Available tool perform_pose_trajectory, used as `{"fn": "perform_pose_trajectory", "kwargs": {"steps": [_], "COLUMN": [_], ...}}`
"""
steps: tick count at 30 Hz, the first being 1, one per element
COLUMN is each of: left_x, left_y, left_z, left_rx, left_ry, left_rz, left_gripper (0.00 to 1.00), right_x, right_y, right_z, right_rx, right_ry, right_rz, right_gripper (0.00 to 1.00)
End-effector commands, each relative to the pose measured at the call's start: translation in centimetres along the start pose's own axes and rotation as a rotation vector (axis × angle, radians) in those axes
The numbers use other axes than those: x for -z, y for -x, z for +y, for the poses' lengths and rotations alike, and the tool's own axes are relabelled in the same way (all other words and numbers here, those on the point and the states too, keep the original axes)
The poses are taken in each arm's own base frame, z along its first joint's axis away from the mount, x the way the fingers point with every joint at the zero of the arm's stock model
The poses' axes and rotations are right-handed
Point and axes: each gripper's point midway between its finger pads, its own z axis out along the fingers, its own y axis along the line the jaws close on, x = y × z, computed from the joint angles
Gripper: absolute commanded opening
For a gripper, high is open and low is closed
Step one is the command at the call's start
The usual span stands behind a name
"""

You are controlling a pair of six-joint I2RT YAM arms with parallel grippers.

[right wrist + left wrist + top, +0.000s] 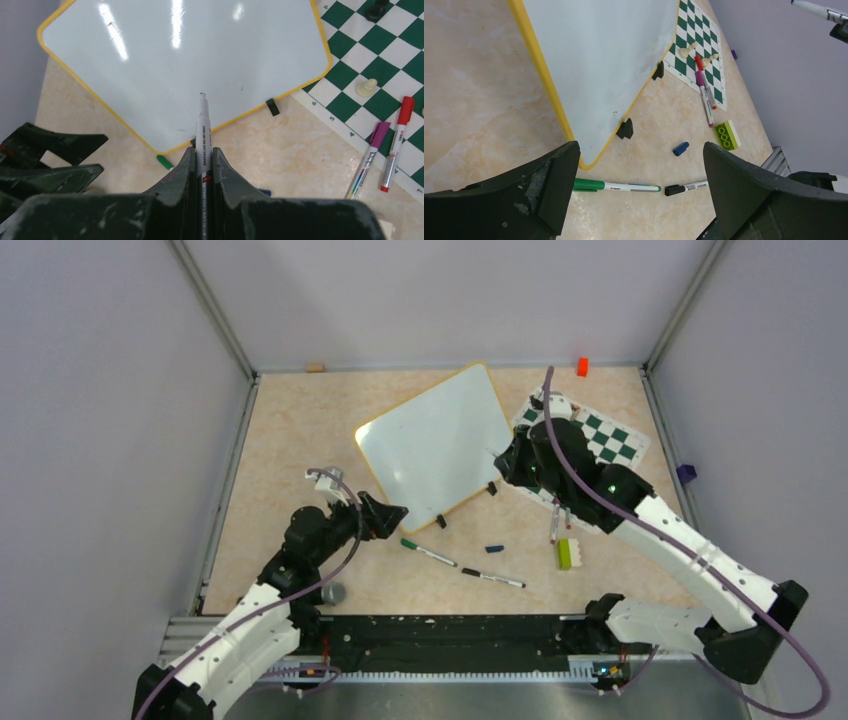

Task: Write a sentence on the whiteboard
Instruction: Move the whiteboard stand to the center of the board.

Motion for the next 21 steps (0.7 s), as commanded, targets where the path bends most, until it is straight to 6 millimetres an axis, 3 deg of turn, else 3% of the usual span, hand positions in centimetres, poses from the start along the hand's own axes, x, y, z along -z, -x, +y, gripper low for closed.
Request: {"fn": "perform_pose_trajectory", "kwargs": {"steps": [1,10,15,18,21], "left_x": [-0.7,-2.3,-3.3,-4.1,-4.4], "left_y": [1.8,3.0,2.9,2.6,2.4], "left_z": [0.1,1.2,2.6,3.3,3.6], "left_rx": [-0.028,-0.04,-0.063,-0.064,-0.075], "left_ry": [0.016,0.049,0.067,0.06,0.044], "left_rz": [-0.046,-0.084,-0.102,-0.103,-0.109], "left_gripper": [0.98,0.98,0.98,0.97,0.95], "right_x": [-1.6,-0.7,0.1,-0.3,-1.5], "right_y": [3.3,5.4,5.5,5.1,6.7], "right_z": [0.3,-1.7,-0.7,0.1,-1.3], "right_rx": [0.034,0.068,0.101,0.132,0.103], "right_ry": [0.114,0.142,0.214,0.261,0.183], "right_rz": [-0.037,-0.113,-0.128,-0.108,-0.137], "right_gripper": [0.0,0.0,0.0,0.0,0.0]}}
